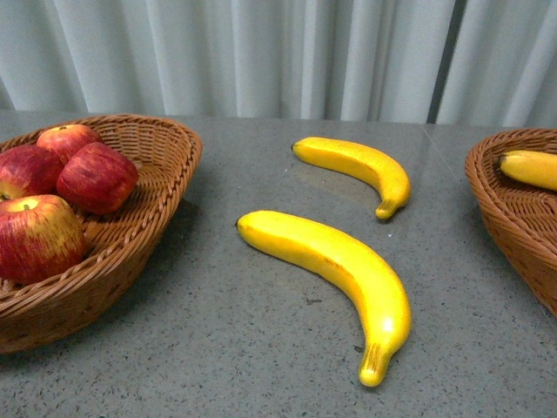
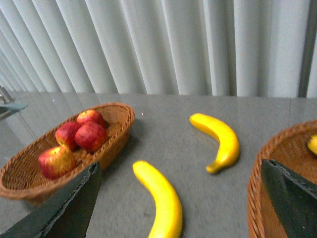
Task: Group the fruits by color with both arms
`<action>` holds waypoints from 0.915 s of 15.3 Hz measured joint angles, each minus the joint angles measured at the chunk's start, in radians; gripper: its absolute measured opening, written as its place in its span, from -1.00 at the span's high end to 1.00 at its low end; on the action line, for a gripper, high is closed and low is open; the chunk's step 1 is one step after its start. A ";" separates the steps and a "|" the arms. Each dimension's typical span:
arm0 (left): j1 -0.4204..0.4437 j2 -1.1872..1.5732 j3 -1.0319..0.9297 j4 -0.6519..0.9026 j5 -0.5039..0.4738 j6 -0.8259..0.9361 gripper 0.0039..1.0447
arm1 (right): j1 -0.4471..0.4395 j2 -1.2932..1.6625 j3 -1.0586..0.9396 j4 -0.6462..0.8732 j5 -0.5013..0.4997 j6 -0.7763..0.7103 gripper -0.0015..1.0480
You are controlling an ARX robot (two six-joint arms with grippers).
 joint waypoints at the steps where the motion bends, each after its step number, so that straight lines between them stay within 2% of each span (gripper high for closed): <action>1: 0.000 0.000 0.000 0.000 0.000 0.000 -0.88 | 0.071 0.183 0.090 0.105 0.025 0.004 -0.87; 2: 0.000 0.000 0.000 0.000 0.000 0.000 -0.88 | 0.140 0.362 0.195 0.147 0.051 0.001 -0.87; 4: 0.000 0.000 0.000 0.000 0.000 0.000 -0.88 | 0.241 0.668 0.401 0.093 0.097 -0.043 -0.87; 6: 0.000 0.000 0.000 0.000 0.000 0.000 -0.88 | 0.295 0.904 0.594 0.030 0.155 -0.114 -0.87; 9: 0.000 0.000 0.000 0.000 0.000 0.000 -0.88 | 0.300 1.077 0.699 -0.067 0.201 -0.267 -0.87; 14: 0.000 0.000 0.000 0.000 0.000 0.000 -0.88 | 0.215 1.085 0.694 -0.239 0.181 -0.412 -0.87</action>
